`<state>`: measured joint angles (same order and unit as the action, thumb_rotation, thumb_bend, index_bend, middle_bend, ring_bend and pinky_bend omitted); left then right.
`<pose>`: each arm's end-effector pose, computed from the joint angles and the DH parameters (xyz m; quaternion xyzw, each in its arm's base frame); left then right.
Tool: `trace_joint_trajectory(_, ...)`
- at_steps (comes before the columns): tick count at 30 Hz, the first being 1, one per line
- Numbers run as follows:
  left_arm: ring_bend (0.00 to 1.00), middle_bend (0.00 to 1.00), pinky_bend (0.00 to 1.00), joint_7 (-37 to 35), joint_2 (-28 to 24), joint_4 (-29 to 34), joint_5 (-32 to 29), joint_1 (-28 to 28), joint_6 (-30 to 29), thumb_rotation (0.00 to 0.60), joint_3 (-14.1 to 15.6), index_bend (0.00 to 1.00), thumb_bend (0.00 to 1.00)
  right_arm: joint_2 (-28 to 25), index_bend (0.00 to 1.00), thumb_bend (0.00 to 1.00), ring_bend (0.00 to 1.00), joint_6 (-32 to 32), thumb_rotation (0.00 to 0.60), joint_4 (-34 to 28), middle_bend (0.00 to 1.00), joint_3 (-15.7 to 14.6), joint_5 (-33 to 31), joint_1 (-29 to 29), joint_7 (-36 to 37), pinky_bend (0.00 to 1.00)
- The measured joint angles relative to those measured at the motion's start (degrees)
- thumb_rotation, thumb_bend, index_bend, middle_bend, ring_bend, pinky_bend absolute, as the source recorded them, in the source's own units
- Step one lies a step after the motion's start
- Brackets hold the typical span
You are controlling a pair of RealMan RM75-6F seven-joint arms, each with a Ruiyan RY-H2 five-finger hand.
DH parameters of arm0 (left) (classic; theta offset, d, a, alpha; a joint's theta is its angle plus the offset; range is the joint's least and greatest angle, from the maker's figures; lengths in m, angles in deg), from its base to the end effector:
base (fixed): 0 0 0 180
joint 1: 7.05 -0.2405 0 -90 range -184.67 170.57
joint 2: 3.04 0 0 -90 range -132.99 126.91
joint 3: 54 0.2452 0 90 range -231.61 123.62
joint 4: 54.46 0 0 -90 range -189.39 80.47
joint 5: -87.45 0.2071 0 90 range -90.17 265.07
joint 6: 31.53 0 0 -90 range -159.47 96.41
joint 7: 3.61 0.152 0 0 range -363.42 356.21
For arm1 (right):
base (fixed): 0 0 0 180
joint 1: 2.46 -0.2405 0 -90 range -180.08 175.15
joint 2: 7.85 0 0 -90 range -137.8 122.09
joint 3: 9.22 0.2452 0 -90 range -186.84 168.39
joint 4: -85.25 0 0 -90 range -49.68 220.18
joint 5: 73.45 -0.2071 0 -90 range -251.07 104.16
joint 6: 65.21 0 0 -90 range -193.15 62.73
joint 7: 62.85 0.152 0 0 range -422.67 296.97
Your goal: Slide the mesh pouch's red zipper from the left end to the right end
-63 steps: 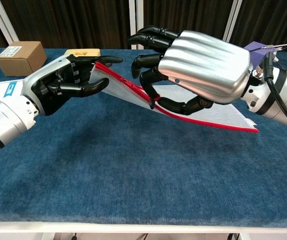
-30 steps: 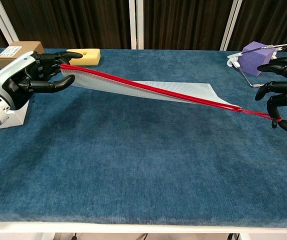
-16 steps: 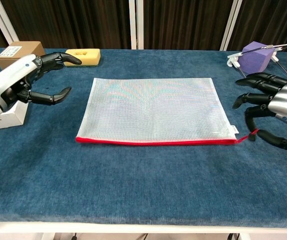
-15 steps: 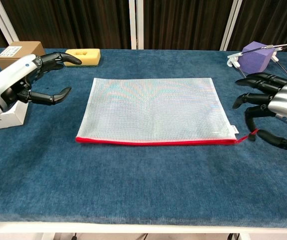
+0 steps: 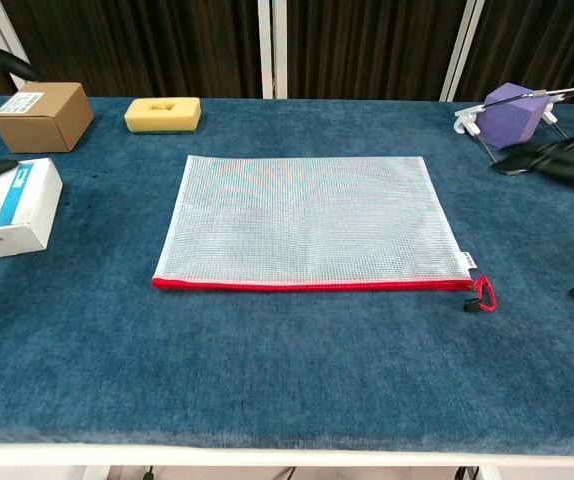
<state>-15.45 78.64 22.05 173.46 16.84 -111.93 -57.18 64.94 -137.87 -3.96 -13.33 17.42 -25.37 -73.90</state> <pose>-0.2430 0.2845 0.0726 -0.6246 -0.3840 -0.5108 0.4489 -0.2390 -0.2385 0.0630 0.7655 -0.3005 0.3527 0.4465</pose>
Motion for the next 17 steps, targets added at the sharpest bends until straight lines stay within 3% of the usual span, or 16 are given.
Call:
trace_joint_trajectory(4,0.04,0.15,0.08,4.86,-7.91,5.99,-2.84,-3.85,-1.35,0.6,0.27,0.22,0.23,-3.28,0.0,0.14,0.0,-5.66,0.6,-1.24,0.08,1.36,-2.57,3.39,4.42,0.05)
trace_joint_trajectory(7,0.04,0.15,0.08,6.46,-11.68,8.81,-4.38,-7.47,-3.24,0.6,0.97,0.23,0.23,-6.25,0.0,0.15,0.0,-8.03,0.6,-1.87,0.08,1.86,-4.11,6.09,9.98,0.05)
trace_joint_trajectory(17,0.04,0.15,0.08,8.9,-16.18,16.48,-3.53,-17.93,-11.71,0.6,5.66,0.23,0.23,-11.31,0.0,0.15,0.0,-17.12,0.6,0.35,0.06,0.53,-4.21,17.06,26.47,0.05)
